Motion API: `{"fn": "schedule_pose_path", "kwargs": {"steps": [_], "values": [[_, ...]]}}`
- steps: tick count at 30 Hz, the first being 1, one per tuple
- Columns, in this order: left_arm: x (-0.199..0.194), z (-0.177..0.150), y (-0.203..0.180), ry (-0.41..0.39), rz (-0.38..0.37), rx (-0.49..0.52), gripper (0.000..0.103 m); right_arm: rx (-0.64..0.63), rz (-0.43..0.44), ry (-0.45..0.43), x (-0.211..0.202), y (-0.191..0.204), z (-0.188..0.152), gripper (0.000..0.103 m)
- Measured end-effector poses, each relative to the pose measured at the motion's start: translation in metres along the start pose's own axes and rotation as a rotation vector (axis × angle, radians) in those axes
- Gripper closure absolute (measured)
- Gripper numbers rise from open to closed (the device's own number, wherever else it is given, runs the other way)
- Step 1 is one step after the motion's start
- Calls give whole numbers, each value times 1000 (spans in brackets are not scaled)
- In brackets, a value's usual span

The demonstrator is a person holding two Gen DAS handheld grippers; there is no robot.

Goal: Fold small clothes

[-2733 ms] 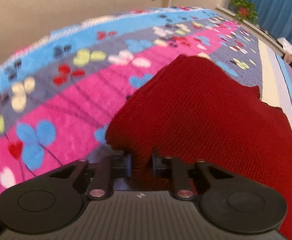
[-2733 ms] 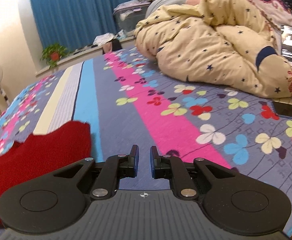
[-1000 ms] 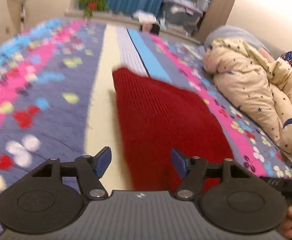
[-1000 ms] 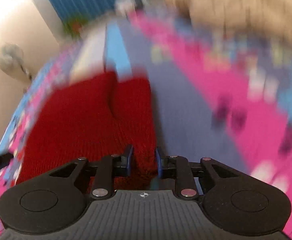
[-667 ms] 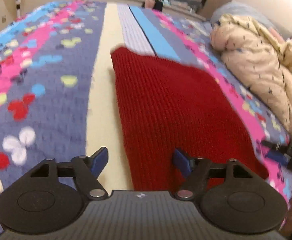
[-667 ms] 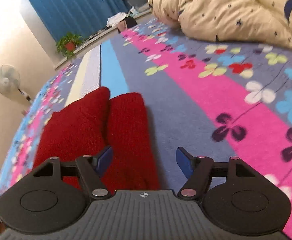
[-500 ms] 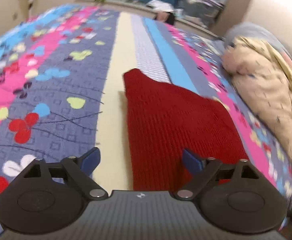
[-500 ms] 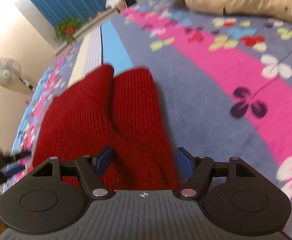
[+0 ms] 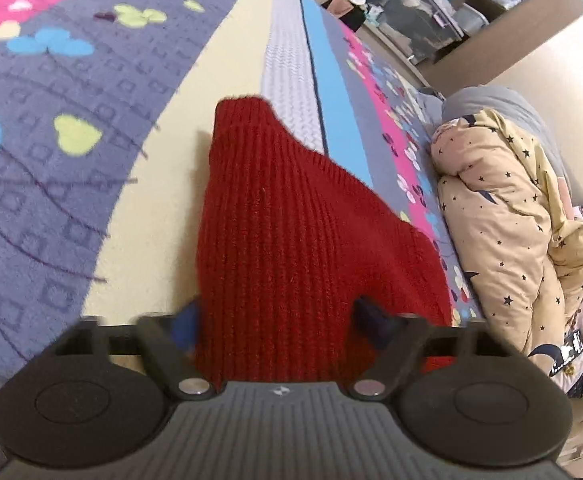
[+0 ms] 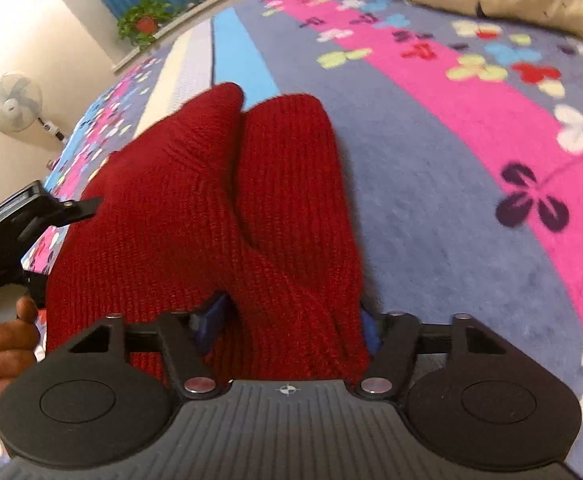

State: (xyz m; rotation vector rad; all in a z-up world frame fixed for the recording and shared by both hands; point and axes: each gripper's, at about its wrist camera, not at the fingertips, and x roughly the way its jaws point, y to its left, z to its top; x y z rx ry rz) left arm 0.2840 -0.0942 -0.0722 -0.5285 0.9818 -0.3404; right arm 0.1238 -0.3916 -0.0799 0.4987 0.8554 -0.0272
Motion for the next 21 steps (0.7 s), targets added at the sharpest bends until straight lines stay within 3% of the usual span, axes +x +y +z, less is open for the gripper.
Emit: {"fn": "schedule_pose_path", "kwargs": {"steps": [1, 3, 8, 11, 17, 21], "values": [[-3, 1, -2, -8, 3, 24, 41, -29, -2, -17, -3, 6, 0, 55], [-15, 1, -9, -24, 15, 77, 47, -70, 10, -48, -10, 16, 0, 68], [-61, 8, -7, -103, 71, 116, 51, -24, 148, -69, -17, 34, -2, 72], [-104, 17, 9, -161, 113, 149, 51, -84, 228, -72, -21, 64, -13, 73], [-172, 31, 79, -188, 211, 126, 50, -178, 388, -10, -20, 132, -43, 73], [-186, 26, 136, -129, 243, 11, 44, -209, 375, 70, -8, 147, -60, 73]]}}
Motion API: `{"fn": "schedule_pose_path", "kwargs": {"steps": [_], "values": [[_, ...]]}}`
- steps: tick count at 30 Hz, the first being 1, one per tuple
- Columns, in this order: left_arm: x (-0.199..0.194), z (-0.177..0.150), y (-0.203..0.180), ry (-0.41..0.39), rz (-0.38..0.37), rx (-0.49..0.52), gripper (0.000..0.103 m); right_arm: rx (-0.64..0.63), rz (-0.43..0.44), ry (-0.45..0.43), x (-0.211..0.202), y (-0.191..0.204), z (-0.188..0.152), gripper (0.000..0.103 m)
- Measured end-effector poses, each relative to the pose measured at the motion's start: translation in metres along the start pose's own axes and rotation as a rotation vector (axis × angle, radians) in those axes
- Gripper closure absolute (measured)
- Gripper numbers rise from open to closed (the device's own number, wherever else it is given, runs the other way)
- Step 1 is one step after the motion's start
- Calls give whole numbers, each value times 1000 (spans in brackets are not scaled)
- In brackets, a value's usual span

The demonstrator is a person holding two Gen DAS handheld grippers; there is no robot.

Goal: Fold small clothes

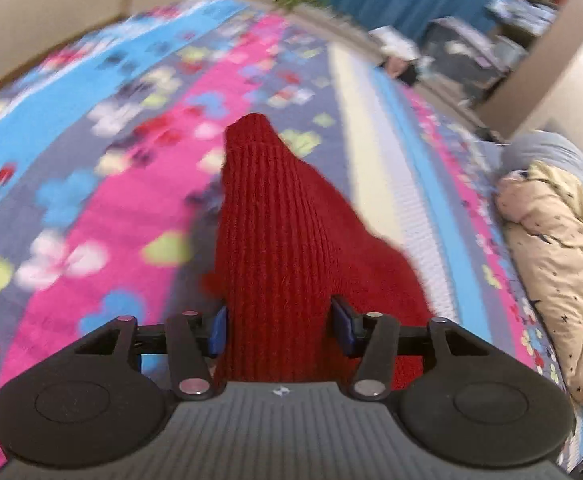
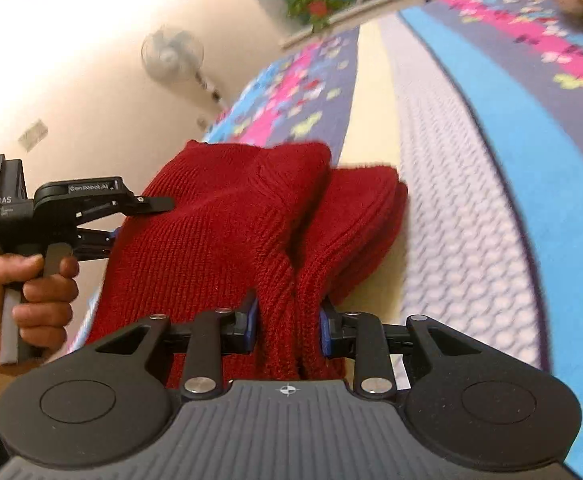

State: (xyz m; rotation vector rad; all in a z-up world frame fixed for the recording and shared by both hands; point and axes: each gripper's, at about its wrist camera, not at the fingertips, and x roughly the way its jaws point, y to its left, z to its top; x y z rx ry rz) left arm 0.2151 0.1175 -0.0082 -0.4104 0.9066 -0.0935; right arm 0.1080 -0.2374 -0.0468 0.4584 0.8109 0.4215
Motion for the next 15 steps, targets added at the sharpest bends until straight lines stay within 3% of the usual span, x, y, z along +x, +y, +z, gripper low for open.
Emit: {"fn": "schedule_pose_path", "kwargs": {"steps": [3, 5, 10, 12, 13, 15], "values": [[-12, -9, 23, -35, 146, -26, 44, 18, -30, 47, 6, -4, -9, 73], [-35, -21, 24, -94, 143, 0, 44, 16, -41, 52, 2, -5, -10, 73], [-57, -76, -13, -128, 56, 273, 45, 26, -54, 47, -5, 0, -17, 74], [-33, -101, -26, -82, 100, 395, 43, 21, -75, 48, 0, 2, -20, 73], [-24, -113, -29, -87, 160, 462, 40, 18, -81, 52, 0, 3, -23, 73], [-29, -118, -36, -107, 183, 501, 42, 14, -102, 47, 1, 6, -25, 73]]}}
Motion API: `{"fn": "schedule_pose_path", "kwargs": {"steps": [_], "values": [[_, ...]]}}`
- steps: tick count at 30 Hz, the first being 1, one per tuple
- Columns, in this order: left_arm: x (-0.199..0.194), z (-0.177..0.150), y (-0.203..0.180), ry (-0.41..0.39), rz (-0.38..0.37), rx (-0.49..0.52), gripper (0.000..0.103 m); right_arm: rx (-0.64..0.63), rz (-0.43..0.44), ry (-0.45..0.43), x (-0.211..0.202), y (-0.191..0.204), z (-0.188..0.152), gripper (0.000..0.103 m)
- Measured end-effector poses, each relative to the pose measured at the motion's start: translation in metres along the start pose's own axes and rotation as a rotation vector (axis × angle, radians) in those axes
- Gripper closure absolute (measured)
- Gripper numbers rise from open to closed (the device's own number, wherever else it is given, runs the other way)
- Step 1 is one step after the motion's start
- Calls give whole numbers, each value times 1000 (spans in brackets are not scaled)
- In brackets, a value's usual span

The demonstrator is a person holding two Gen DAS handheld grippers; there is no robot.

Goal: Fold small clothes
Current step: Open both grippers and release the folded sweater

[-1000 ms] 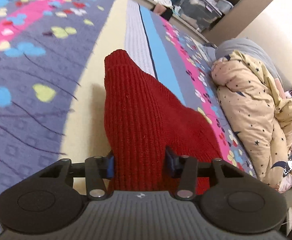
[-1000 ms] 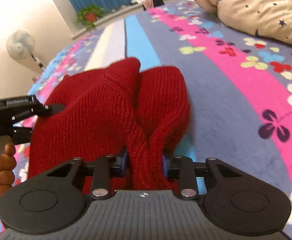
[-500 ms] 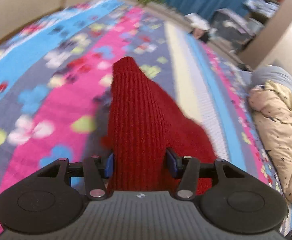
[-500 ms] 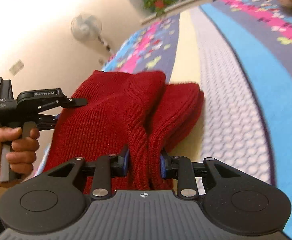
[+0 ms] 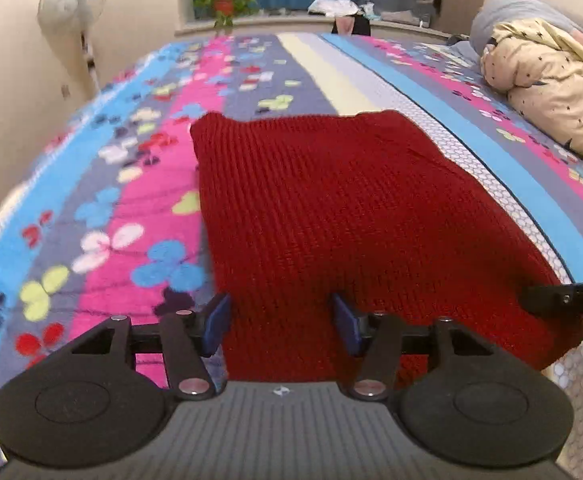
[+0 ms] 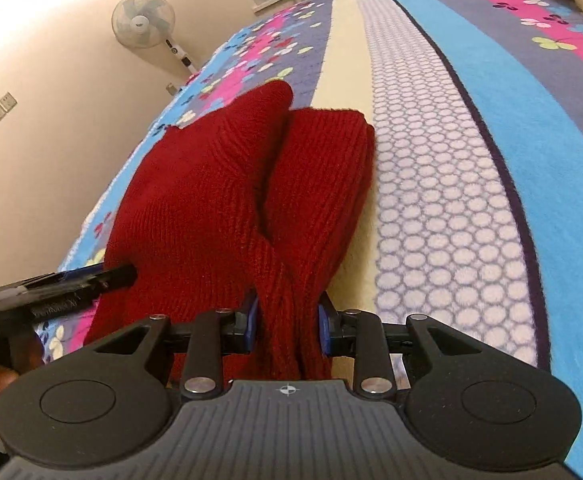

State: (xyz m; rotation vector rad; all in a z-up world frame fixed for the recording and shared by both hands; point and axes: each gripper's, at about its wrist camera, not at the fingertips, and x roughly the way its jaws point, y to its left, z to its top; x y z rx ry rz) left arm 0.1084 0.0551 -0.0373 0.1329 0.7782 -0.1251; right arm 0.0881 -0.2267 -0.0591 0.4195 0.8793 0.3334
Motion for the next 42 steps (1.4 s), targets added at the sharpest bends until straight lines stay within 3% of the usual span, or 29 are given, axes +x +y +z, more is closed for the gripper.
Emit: {"fn": "schedule_pose_path", "kwargs": {"steps": [5, 6, 8, 11, 15, 19, 21, 25, 28, 31, 33, 37, 42], "values": [[-30, -7, -2, -68, -24, 54, 47, -18, -9, -10, 2, 1, 0, 73], [-24, -12, -1, -42, -33, 59, 49, -23, -14, -5, 5, 0, 0, 73], [4, -22, -2, 84, -31, 57, 46, -17, -22, 12, 11, -3, 0, 72], [-1, -13, 1, 99, -29, 3, 46, -15, -33, 20, 8, -4, 1, 71], [-46, 1, -5, 15, -23, 34, 41, -56, -84, 29, -7, -5, 1, 57], [-99, -5, -15, -104, -2, 66, 20, -141, -157, 15, -20, -2, 0, 57], [-122, -10, -19, -147, 11, 47, 20, -173, -186, -1, -29, 3, -1, 57], [-151, -22, -27, -179, 31, -24, 19, -216, -366, -54, -56, 8, -6, 58], [-162, -33, -39, -199, 104, -72, 17, -157, -356, -156, -93, 7, -12, 58], [-162, -46, -53, -163, 183, -117, 17, -148, -339, -269, -122, 16, -25, 43], [-156, -57, -59, -101, 191, -172, 17, -139, -328, -321, -130, 20, -40, 24], [-141, -70, -72, -29, 227, -113, 17, -190, -304, -275, -116, 30, -52, 23], [-123, -63, -70, -49, 217, -77, 17, -366, -350, -301, -100, 44, -57, 20]]}}
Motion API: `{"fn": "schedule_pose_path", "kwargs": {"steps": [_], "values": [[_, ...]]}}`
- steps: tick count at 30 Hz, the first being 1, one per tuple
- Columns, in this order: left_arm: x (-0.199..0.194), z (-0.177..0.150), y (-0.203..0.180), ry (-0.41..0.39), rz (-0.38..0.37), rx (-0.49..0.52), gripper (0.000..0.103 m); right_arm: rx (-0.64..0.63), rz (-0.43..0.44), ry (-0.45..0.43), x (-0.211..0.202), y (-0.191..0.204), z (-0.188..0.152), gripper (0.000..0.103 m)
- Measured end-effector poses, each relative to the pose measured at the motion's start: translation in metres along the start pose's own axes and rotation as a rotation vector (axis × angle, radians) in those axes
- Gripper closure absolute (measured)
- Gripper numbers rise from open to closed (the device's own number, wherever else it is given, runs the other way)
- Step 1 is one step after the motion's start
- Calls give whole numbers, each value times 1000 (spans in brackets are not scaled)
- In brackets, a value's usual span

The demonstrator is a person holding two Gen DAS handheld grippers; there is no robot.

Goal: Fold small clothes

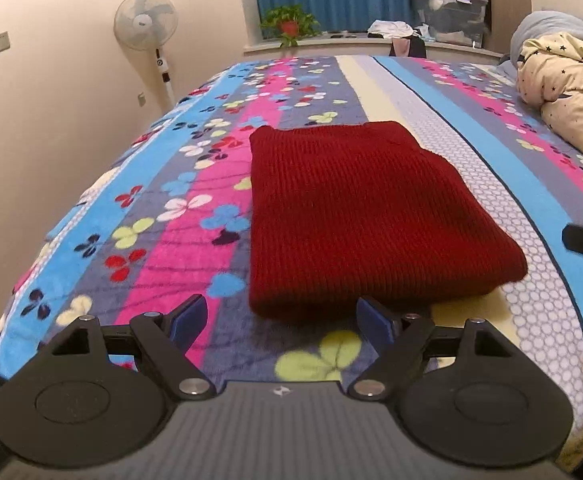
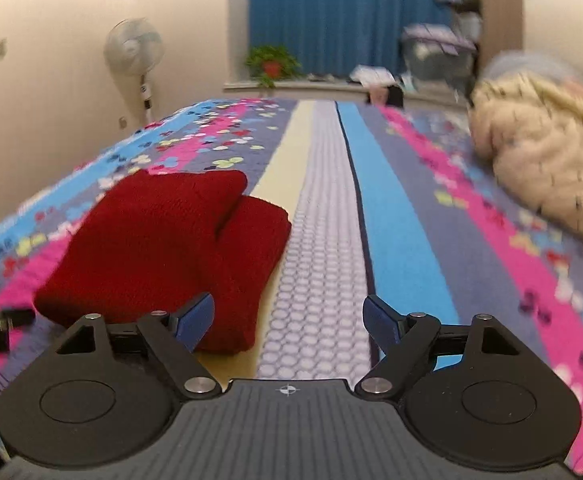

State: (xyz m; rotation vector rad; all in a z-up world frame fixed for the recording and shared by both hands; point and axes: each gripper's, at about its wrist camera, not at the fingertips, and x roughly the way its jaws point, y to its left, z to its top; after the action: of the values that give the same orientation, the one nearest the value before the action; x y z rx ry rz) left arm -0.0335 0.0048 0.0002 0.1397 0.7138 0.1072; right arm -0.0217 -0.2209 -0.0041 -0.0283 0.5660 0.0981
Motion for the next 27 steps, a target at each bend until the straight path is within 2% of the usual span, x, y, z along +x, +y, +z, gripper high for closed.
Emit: {"fn": "schedule_pose_path", "kwargs": {"steps": [3, 13, 27], "values": [[10, 5, -2, 10, -29, 1, 17, 9, 8, 24, 6, 3, 0, 20], [26, 2, -7, 54, -38, -13, 17, 70, 13, 61, 22, 4, 1, 19], [35, -2, -10, 97, -50, -20, 17, 57, 24, 69, 23, 4, 0, 19]]}}
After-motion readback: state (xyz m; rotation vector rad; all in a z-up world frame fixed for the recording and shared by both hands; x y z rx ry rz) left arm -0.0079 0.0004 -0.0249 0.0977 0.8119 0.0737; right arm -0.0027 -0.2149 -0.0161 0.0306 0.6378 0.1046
